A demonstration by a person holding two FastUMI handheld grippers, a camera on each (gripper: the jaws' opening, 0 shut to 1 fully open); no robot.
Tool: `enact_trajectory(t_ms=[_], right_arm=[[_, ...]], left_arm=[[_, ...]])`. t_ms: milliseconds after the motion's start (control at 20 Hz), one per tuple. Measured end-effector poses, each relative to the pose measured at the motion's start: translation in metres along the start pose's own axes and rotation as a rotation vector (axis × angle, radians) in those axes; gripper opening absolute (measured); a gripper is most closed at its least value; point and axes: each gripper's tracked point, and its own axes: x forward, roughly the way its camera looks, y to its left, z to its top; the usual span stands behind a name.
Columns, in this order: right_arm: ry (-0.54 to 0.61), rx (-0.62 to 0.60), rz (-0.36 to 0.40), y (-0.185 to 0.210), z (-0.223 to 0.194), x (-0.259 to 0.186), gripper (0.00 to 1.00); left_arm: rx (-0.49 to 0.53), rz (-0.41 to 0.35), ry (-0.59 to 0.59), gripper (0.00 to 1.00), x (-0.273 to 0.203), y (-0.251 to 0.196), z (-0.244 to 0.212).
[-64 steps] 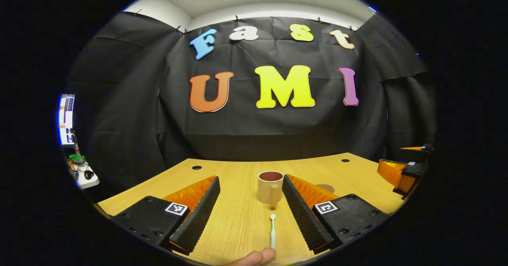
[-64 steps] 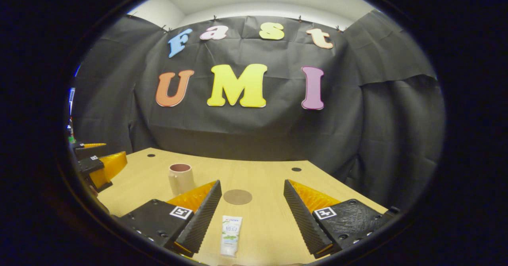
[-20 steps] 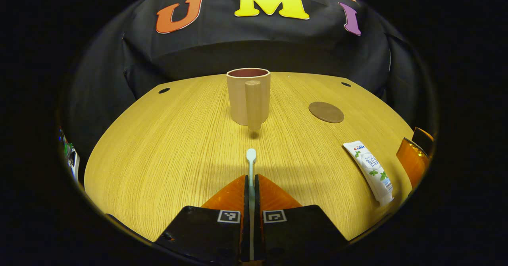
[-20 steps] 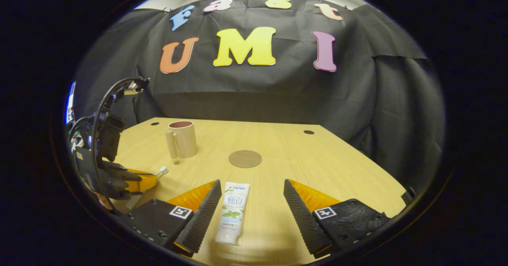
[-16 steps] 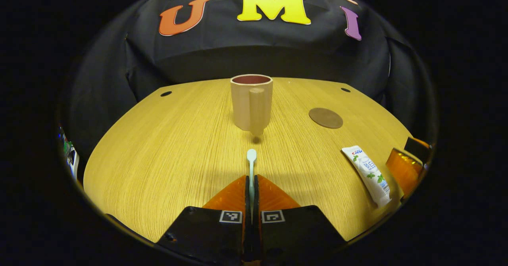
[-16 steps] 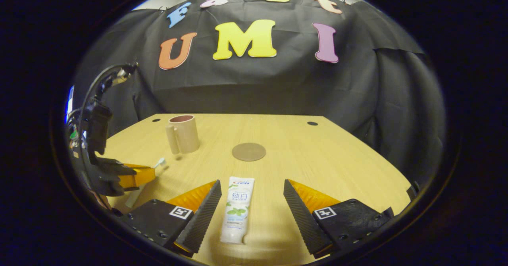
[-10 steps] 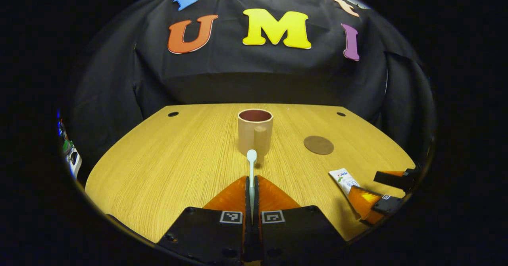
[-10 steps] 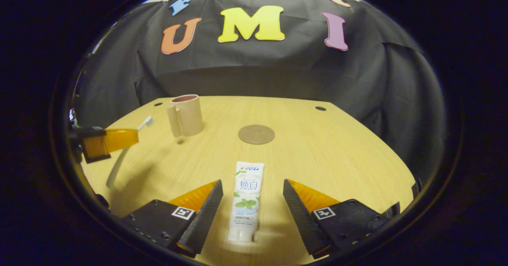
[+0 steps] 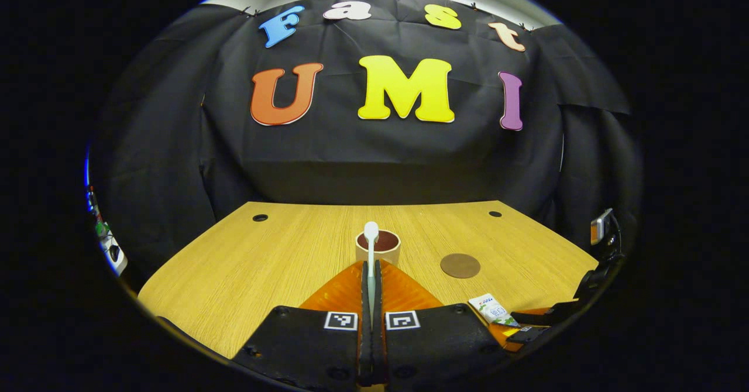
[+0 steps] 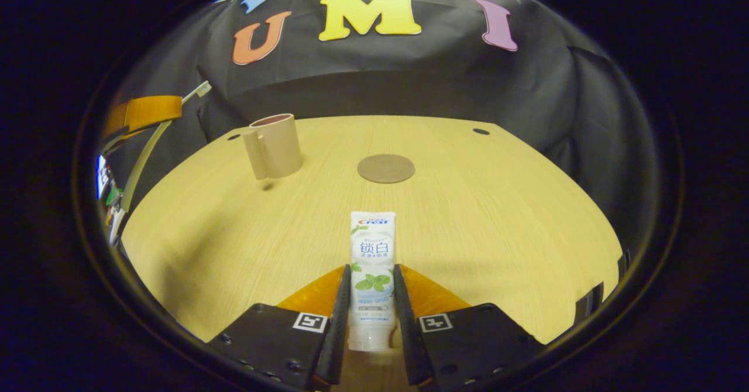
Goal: Put the toothbrush and toothpaste on the desktop into the cup, then pick up the cup and place it on the coaster on the desktop.
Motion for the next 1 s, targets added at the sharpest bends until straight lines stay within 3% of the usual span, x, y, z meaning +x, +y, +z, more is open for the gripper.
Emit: enact_trajectory(t_ms=[350,600,850,1000], right_arm=[[-0.057,0.017,0.041,0.001,0.015,-0.006,0.35],[-0.159,-0.002,0.068,0.008,0.057,-0.01,0.35],[-0.259,-0.044,0.046,0.007,0.095,-0.008,0.35],[-0.263,-0.041,0.06,0.012,0.104,0.0,0.35]], left_arm=[[-0.005,-0.021,-0.084,0.03,0.031,0.001,0.048],[-0.022,-0.019,-0.085,0.04,0.079,-0.001,0.056],[-0.004,-0.002,-0.109,0.03,0.128,0.0,0.068],[0.0,-0.015,-0.138,0.04,0.153,-0.004,0.079]])
